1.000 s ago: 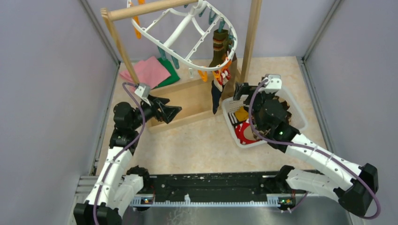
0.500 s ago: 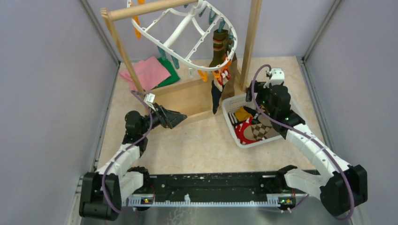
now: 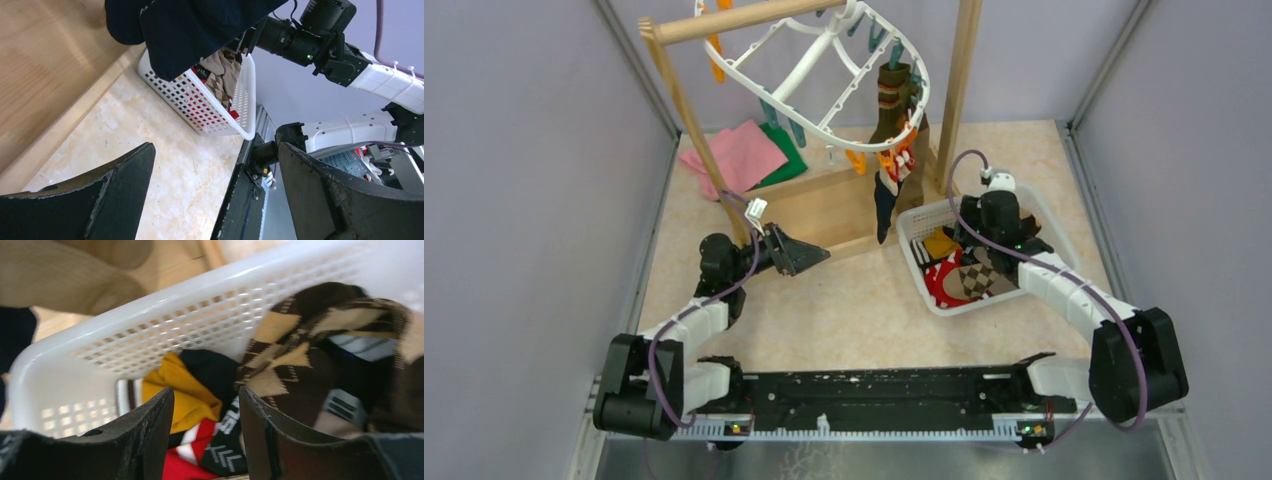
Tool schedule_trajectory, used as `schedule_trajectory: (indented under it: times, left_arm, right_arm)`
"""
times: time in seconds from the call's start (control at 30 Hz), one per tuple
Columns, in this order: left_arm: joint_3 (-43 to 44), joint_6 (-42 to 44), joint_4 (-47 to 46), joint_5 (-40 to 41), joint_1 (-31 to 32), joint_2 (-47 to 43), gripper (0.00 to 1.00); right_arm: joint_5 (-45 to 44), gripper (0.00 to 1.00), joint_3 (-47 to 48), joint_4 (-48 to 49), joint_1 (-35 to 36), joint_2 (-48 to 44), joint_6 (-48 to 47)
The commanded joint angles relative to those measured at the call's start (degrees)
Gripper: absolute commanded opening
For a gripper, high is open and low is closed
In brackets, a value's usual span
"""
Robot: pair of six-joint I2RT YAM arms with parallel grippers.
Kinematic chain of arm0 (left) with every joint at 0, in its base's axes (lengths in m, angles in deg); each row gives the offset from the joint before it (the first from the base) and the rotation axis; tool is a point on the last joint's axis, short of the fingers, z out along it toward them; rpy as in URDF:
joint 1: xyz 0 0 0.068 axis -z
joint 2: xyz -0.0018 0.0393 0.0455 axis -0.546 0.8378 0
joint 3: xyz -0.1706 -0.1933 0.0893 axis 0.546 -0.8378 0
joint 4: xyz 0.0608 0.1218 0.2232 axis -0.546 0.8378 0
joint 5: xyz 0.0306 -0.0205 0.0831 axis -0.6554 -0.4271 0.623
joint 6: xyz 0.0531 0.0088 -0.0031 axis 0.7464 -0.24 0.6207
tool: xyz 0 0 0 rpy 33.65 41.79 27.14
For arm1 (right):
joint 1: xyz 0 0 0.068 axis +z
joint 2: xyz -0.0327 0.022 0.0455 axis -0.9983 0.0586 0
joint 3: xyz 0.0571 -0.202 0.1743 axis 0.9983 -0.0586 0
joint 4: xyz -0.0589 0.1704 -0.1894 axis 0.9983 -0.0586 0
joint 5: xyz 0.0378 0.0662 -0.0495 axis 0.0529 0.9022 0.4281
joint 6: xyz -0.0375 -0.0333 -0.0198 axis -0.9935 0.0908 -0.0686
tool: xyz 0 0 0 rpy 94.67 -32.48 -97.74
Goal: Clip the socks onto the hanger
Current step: Pick up the sock from the bin.
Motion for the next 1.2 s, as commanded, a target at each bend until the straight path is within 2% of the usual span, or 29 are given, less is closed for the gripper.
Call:
schedule_trajectory:
  times: [0.0, 0.27, 0.6, 0.67, 0.9, 1.07, 1.17]
  left_arm:
    - [2.35, 1.06, 0.49, -1.24, 0.77, 1.27, 0.99]
    - [3.12, -0.09, 0.44, -1.79, 0.78, 2.69, 0.99]
    - [3.81, -1.35, 0.42, -2.3, 1.07, 3.99, 0.99]
    - [3.99, -1.56, 0.41, -2.36, 1.56, 4.43, 0.99]
    - [4.47, -1.6, 0.77, -2.78, 2.66, 4.64, 0.99]
    - [4.83, -1.37, 1.22, -3.17, 2.71, 4.02, 0.99]
    - [4.92, -1.04, 1.59, -3.51, 2.71, 3.42, 0.99]
  right_arm:
    - [-13.08, 0.51, 0.04, 0.01, -1.2, -3.54, 2.39]
    - [-31.13, 0.51, 1.75, -8.22, -1.58, -6.54, 3.69]
    - [-45.6, 0.55, 10.53, -24.79, -1.61, 6.43, 10.95]
    - [-46.68, 0.56, 11.03, -25.57, -1.6, 7.53, 11.26]
    - [-42.43, 0.53, 9.16, -17.86, -5.97, 8.09, 7.82]
    - [-39.84, 0.39, 6.7, -10.42, -6.97, 7.56, 4.64]
    - [-37.87, 0.21, 5.15, -7.92, -7.0, 6.22, 3.56]
